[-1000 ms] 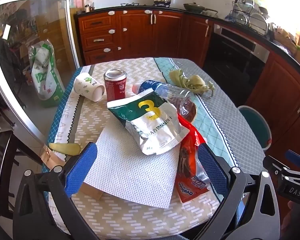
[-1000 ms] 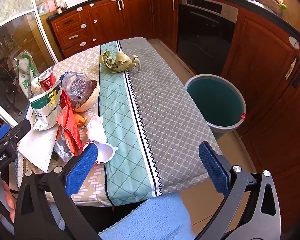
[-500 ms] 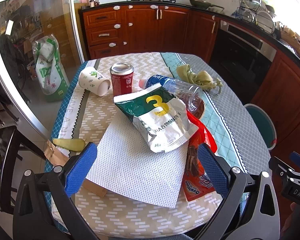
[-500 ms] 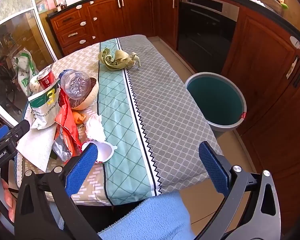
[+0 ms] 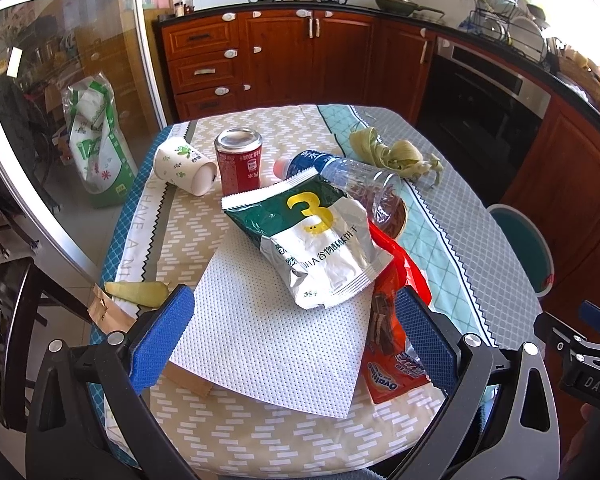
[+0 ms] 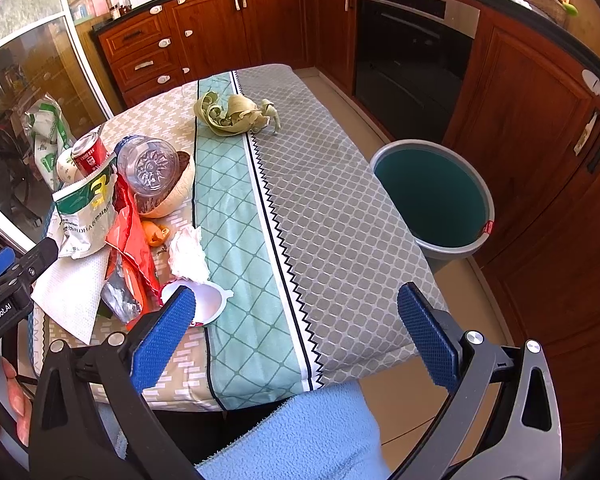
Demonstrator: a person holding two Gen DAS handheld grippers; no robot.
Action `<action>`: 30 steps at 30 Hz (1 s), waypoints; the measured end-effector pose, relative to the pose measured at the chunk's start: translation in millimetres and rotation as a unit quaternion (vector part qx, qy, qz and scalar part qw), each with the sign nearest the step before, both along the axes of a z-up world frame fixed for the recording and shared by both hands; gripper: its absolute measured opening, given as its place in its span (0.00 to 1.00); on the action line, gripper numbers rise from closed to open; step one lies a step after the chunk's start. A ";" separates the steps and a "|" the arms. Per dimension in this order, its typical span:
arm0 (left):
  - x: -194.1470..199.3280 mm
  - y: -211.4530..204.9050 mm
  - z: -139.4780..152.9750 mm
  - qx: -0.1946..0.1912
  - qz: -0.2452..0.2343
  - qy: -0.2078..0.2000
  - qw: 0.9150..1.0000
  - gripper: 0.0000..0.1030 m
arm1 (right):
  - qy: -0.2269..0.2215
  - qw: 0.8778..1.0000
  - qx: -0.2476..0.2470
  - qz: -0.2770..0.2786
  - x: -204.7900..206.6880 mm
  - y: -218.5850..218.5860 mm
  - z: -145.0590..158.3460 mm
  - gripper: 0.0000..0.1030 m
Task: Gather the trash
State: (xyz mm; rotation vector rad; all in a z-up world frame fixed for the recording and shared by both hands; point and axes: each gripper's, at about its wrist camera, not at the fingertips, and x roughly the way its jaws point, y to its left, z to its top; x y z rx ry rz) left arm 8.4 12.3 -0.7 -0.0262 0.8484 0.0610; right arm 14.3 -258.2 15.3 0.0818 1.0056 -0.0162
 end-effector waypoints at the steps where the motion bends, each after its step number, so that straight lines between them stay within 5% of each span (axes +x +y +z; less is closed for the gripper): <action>1: 0.5 -0.3 0.0 0.000 0.000 0.000 1.000 0.97 | 0.000 1.000 0.000 0.000 0.4 0.4 -0.1 0.94; 30: 2.8 -2.1 0.7 0.000 -0.001 0.002 1.000 0.97 | 0.006 1.000 -0.001 0.002 2.0 2.7 -1.7 0.94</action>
